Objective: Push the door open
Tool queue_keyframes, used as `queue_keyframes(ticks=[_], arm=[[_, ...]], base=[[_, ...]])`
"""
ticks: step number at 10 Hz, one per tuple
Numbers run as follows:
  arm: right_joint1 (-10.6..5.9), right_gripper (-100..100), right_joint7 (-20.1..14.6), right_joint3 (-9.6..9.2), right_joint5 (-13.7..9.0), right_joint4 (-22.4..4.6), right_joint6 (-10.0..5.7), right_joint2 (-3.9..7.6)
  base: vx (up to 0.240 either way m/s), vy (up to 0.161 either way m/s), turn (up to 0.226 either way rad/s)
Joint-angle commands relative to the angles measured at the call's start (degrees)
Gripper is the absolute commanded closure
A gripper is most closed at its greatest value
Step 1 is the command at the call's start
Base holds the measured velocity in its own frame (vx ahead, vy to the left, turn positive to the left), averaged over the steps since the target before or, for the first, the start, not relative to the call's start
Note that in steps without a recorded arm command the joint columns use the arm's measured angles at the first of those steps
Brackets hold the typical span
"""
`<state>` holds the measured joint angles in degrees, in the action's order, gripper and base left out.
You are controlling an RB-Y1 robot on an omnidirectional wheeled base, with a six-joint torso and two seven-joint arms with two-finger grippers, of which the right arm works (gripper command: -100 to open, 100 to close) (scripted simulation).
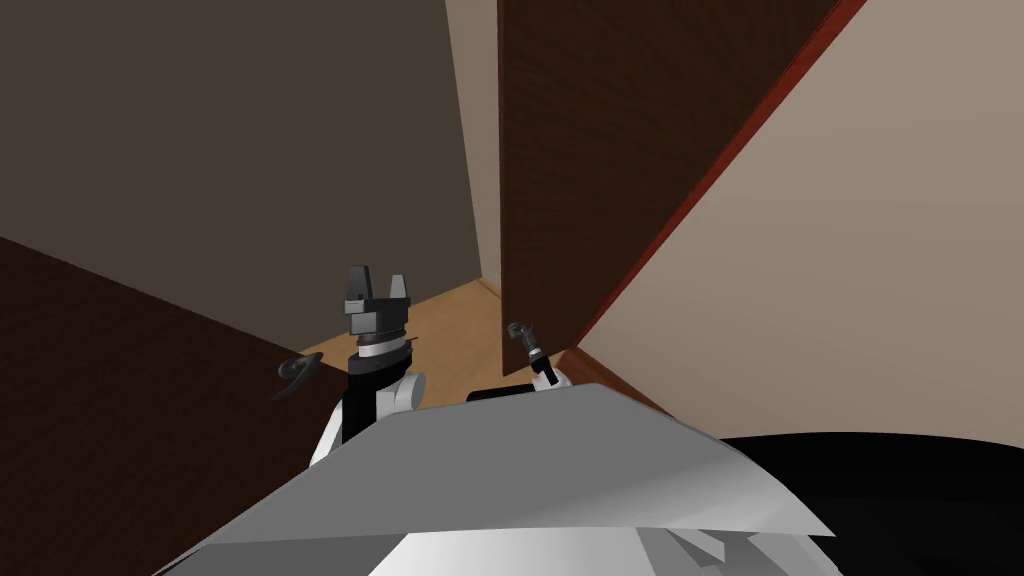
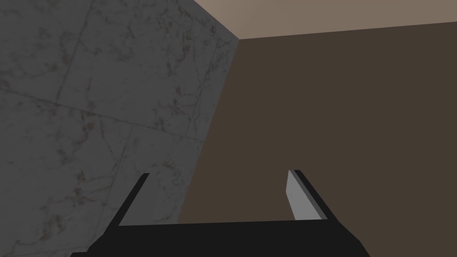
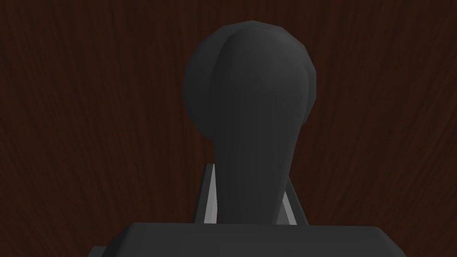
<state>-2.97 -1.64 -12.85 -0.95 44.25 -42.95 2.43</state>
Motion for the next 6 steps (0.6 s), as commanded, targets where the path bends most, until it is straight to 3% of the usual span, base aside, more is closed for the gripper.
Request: queue_keyframes(ticks=[1,4,6], arm=[[-0.76,100,0.34,1.48,-0.52,-0.62,-0.42,-0.18],[-1.02,100,0.95,3.18,-1.09,-1.13,-0.46,-1.05],[-1.26,100,1.07,4.08,-1.51,-1.39,-0.45,0.05]], base=[[0.155,0.152,-0.043],[0.15,0.145,-0.063],[0.095,0.056,-0.039]])
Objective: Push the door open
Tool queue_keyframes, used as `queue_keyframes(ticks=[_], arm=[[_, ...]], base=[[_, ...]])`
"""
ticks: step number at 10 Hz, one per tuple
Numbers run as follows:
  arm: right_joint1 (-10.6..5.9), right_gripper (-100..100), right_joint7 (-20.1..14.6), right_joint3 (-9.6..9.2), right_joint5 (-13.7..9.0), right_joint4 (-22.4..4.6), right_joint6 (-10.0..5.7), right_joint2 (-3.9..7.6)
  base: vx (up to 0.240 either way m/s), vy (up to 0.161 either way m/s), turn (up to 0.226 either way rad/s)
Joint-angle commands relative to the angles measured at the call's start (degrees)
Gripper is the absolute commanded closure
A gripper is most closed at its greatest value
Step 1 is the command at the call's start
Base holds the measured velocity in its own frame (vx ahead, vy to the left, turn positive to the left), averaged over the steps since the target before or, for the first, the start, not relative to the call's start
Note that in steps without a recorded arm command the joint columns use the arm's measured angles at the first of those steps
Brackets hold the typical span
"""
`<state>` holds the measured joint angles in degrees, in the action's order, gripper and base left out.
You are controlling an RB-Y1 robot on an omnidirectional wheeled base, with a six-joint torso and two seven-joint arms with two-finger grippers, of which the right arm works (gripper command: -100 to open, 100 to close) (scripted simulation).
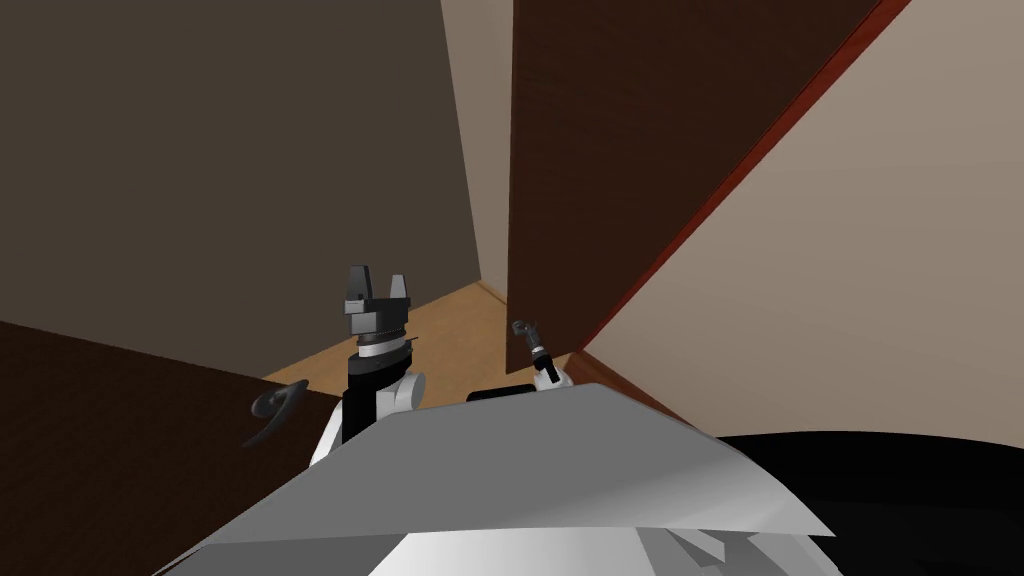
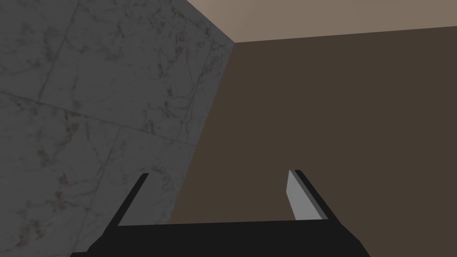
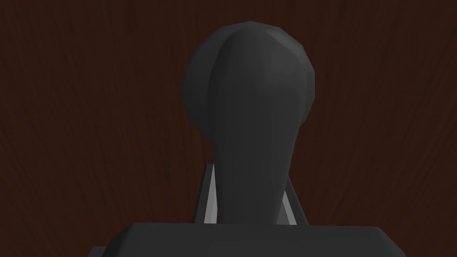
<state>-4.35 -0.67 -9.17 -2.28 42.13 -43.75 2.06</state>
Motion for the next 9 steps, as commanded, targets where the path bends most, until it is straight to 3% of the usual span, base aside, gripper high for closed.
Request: queue_keyframes(ticks=[1,6,9], arm=[[0.09,100,0.22,0.82,-0.36,0.67,0.33,0.67],[-0.06,100,0.95,3.11,-1.38,0.36,0.22,1.69],[-0.23,100,1.76,5.72,-2.54,0.01,0.09,2.33]], base=[[0.182,0.091,-0.047],[0.179,0.073,-0.039],[0.191,0.107,-0.076]])
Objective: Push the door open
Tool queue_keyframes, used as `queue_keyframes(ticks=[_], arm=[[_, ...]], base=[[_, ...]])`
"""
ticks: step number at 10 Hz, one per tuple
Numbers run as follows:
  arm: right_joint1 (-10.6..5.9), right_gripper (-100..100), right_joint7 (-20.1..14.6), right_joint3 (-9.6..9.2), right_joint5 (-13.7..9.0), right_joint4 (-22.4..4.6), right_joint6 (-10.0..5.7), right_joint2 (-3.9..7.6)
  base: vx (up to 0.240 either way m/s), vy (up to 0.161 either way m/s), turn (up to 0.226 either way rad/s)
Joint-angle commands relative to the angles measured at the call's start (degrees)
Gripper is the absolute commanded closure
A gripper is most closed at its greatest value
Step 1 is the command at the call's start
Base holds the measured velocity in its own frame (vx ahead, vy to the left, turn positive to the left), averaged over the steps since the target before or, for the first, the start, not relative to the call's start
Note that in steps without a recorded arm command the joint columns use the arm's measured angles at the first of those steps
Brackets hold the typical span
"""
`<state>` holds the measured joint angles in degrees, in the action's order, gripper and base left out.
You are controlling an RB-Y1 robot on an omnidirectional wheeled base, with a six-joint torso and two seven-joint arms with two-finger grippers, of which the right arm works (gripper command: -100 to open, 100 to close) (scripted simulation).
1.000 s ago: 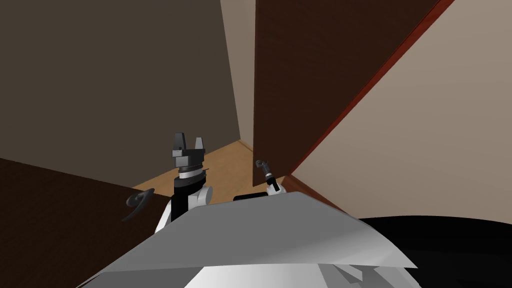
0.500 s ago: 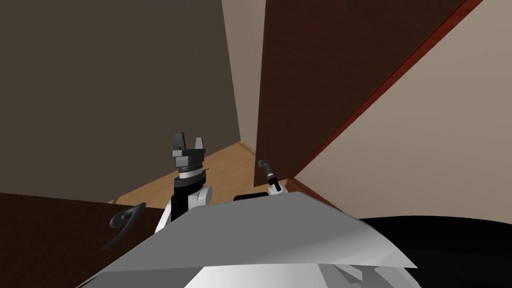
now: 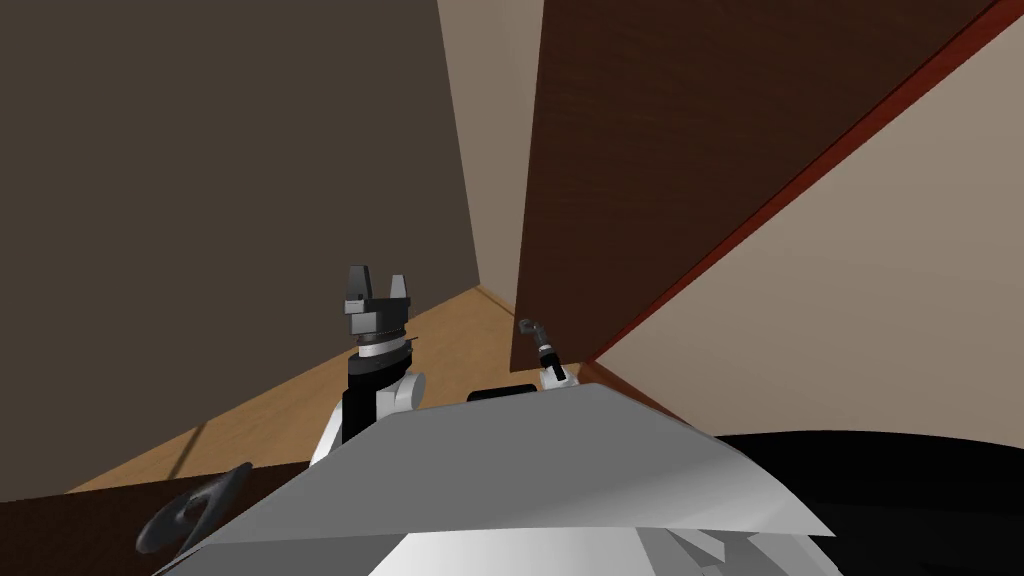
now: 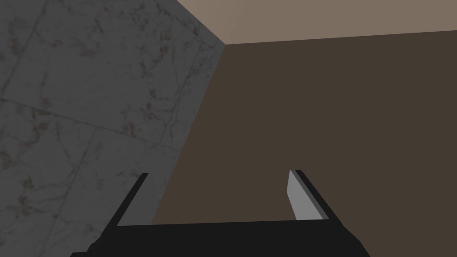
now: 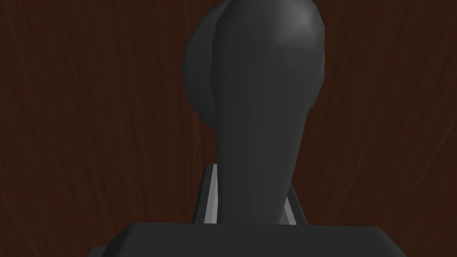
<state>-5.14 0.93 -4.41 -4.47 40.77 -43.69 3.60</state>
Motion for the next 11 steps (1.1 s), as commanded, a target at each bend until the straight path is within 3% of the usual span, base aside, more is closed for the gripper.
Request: queue_keyframes(ticks=[1,4,5,11], arm=[[0.51,100,0.42,1.75,-0.71,1.27,0.0,0.9],[0.35,100,1.18,4.19,-1.79,0.95,-0.12,0.99],[0.35,100,1.18,4.19,-1.79,0.95,-0.12,0.99],[0.05,100,2.63,8.79,-3.85,0.33,-0.34,0.12]], base=[[0.178,0.144,-0.069],[0.191,0.132,-0.088],[0.113,0.071,-0.047],[0.189,0.114,-0.079]])
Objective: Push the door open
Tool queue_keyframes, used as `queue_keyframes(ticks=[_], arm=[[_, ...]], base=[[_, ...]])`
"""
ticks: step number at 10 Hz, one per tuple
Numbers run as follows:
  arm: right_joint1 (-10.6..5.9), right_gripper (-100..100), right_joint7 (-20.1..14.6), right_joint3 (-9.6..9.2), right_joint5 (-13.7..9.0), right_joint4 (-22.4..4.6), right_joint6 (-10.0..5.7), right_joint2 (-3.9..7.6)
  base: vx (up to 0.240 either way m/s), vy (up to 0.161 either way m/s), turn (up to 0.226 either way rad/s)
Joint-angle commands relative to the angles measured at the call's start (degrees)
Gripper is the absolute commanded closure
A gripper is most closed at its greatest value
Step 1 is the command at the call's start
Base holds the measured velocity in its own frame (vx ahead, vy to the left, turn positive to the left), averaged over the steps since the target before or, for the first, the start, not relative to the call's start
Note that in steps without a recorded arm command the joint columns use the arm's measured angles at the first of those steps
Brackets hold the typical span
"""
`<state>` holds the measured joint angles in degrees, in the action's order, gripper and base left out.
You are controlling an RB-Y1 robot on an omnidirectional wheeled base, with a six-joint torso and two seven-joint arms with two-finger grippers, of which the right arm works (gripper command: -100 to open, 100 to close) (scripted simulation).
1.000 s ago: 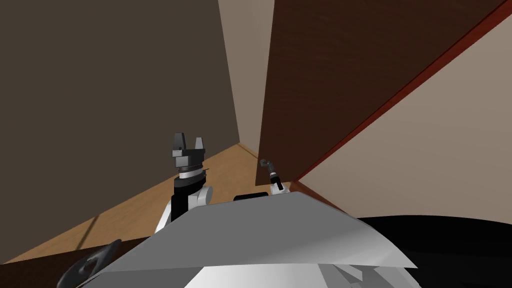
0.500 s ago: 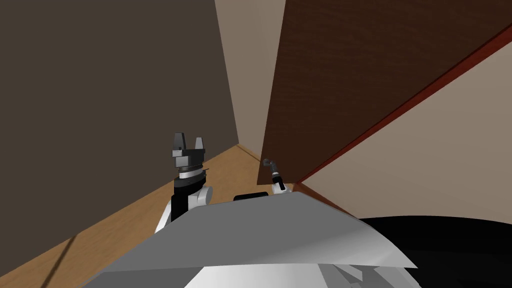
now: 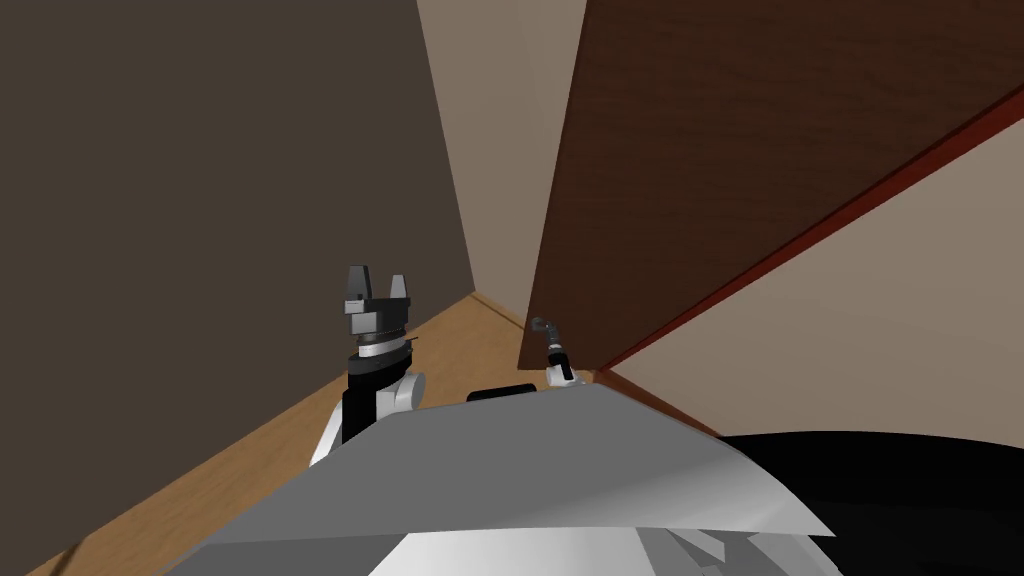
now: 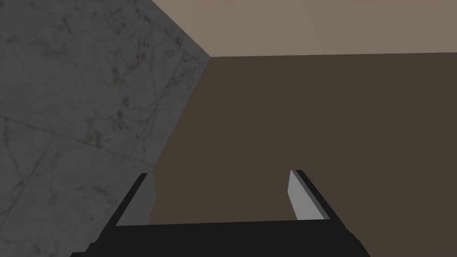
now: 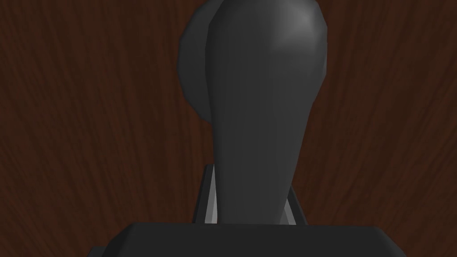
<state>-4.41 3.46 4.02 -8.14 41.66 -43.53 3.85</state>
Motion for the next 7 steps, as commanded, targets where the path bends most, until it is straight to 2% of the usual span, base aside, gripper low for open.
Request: queue_keyframes(ticks=[1,4,5,6,7], arm=[[-0.72,100,0.26,0.9,-0.41,-0.64,-0.53,-0.34],[-0.81,100,0.69,2.26,-1.02,-0.82,-0.59,-1.02],[-0.46,100,0.59,2.42,-1.07,-1.01,-0.52,-0.38],[-0.48,100,0.91,3.49,-1.68,-1.02,-0.64,0.1],[-0.48,100,1.09,3.98,-1.97,-1.03,-0.66,0.23]], base=[[0.174,0.087,-0.061],[0.162,0.074,-0.055],[0.075,0.015,-0.038],[0.132,0.038,-0.058],[0.242,0.099,-0.078]])
